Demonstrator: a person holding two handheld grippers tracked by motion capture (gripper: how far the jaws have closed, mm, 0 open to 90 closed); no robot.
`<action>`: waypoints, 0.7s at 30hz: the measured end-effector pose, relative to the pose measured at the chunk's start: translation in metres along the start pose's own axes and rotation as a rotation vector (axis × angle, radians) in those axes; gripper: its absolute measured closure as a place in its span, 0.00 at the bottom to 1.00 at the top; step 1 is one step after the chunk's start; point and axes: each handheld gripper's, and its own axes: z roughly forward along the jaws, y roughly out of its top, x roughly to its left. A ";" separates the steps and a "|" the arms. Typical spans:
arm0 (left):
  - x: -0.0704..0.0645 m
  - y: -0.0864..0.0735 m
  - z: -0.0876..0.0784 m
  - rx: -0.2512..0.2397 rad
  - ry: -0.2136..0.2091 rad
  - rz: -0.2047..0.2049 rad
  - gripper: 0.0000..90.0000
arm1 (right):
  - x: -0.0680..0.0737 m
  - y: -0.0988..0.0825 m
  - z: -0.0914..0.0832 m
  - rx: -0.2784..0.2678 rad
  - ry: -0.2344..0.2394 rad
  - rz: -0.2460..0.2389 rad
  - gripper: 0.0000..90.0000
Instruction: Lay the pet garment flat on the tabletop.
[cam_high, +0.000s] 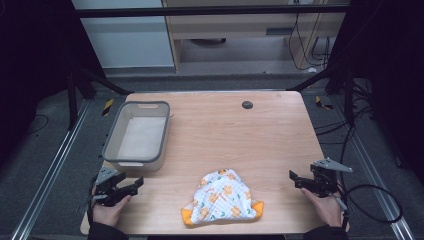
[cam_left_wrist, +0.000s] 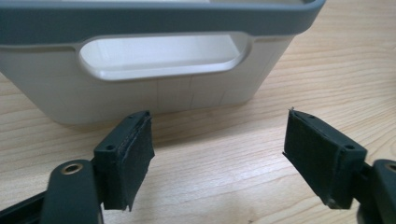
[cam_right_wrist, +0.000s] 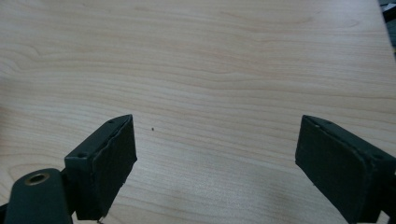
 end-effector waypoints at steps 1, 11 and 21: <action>-0.003 0.001 -0.003 -0.007 0.001 -0.006 0.27 | 0.001 0.000 -0.002 -0.010 0.008 -0.004 0.14; -0.017 0.003 -0.014 -0.030 -0.040 -0.003 0.33 | 0.021 0.003 -0.012 -0.064 0.074 -0.037 0.23; -0.033 0.007 -0.012 -0.019 -0.074 0.027 0.36 | 0.042 0.014 -0.015 -0.079 0.132 -0.080 0.27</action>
